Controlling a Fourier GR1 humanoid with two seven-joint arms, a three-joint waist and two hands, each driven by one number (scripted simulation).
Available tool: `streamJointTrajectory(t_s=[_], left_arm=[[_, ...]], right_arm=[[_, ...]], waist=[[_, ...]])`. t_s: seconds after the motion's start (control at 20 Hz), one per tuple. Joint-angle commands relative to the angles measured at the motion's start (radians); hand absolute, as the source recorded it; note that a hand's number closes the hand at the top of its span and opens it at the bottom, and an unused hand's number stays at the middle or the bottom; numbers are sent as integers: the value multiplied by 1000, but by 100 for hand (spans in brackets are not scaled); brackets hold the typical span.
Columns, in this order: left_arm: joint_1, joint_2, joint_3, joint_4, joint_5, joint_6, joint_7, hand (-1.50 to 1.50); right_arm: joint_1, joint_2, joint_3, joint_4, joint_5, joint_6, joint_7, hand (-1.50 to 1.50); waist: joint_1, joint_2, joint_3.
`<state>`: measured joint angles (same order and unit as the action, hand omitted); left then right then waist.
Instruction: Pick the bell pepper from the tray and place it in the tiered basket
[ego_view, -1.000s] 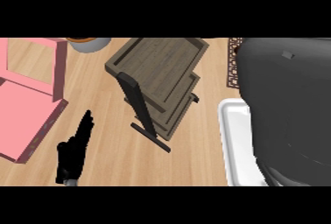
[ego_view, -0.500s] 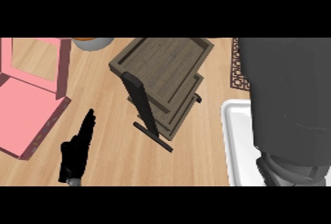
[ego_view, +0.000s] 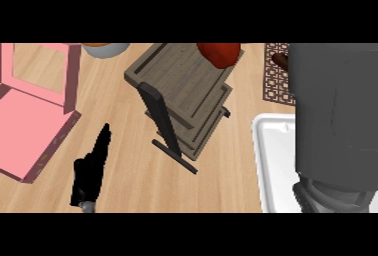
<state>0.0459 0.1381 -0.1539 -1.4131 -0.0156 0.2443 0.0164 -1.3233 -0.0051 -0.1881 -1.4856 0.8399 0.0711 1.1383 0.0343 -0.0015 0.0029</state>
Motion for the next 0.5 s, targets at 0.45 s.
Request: streamJointTrajectory(t_s=[0.45], left_arm=[[111,15,28,-16,32,-14,6,0]], right_arm=[[-11,-100,-141,-308,323,-26,219,-150]], waist=[[-64,-17,-3]])
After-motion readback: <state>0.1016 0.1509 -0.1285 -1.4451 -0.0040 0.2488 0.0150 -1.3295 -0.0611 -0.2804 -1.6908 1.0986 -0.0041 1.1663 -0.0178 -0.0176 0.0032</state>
